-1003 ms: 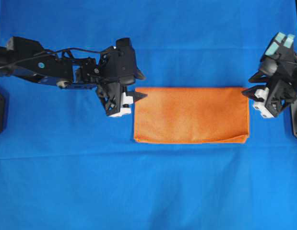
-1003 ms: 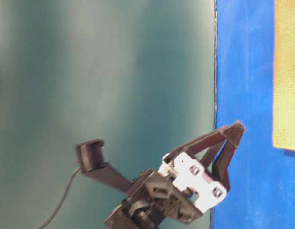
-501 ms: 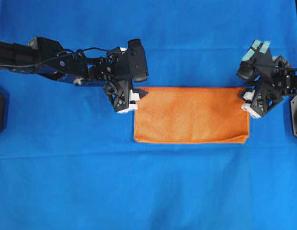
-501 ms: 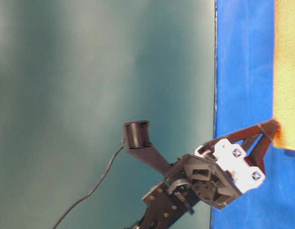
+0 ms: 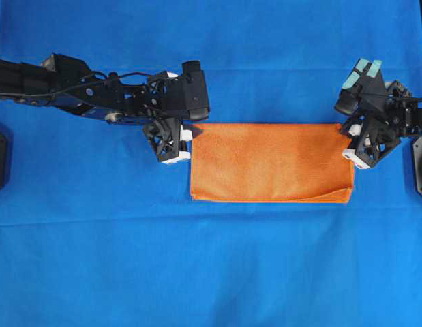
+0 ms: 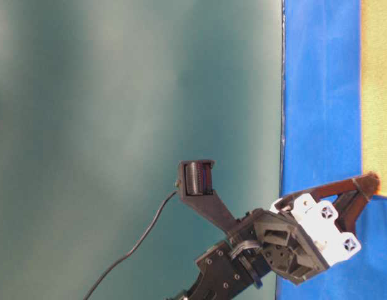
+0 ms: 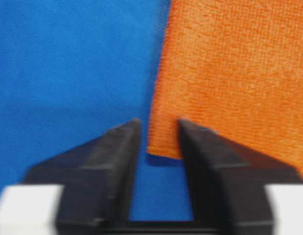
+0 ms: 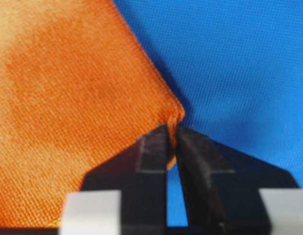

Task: Fold the orange towel.
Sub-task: 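Grasp the folded towel's left and right ends with both grippers, then swing the right gripper's end up and over toward the left gripper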

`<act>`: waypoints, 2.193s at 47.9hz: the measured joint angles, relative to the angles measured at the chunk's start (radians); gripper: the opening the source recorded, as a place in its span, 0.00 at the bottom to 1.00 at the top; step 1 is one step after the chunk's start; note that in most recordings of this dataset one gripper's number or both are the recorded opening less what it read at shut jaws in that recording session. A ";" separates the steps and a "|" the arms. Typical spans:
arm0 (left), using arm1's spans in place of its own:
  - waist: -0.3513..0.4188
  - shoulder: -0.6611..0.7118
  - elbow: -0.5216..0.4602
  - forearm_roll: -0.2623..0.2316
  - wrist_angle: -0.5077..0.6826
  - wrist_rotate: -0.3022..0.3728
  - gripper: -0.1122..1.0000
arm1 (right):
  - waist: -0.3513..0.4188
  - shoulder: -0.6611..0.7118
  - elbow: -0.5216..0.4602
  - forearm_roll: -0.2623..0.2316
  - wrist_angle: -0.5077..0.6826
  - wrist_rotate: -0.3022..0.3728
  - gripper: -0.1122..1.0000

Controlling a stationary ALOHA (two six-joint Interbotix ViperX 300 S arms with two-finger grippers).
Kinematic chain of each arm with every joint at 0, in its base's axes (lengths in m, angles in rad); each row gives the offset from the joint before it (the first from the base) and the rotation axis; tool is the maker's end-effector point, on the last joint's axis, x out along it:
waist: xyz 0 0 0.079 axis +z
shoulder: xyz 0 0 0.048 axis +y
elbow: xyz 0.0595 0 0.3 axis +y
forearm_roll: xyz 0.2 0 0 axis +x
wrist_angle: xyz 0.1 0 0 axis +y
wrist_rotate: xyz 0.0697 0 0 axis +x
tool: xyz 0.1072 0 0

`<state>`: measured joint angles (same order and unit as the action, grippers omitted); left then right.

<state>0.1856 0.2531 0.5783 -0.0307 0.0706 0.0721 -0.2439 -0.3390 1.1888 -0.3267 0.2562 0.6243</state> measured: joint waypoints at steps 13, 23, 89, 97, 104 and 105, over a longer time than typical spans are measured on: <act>0.002 0.006 -0.023 0.002 0.038 0.000 0.12 | 0.015 0.000 0.000 0.002 0.000 0.002 0.13; 0.002 0.006 -0.043 0.002 0.081 -0.003 0.12 | 0.015 -0.012 0.002 0.002 0.000 0.003 0.13; -0.193 -0.322 -0.080 0.002 0.195 -0.011 0.12 | -0.014 -0.422 -0.106 -0.127 0.268 0.003 0.13; -0.264 -0.285 -0.083 0.002 0.112 -0.011 0.12 | -0.121 -0.330 -0.155 -0.190 0.163 -0.002 0.13; -0.302 -0.244 -0.115 0.003 0.052 -0.009 0.12 | -0.198 -0.216 -0.222 -0.229 0.046 -0.002 0.13; -0.305 -0.236 -0.121 0.003 0.046 -0.006 0.12 | -0.204 -0.199 -0.233 -0.232 0.031 -0.003 0.13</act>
<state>-0.1197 0.0169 0.4571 -0.0276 0.1166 0.0660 -0.4479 -0.5384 0.9557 -0.5584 0.2869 0.6213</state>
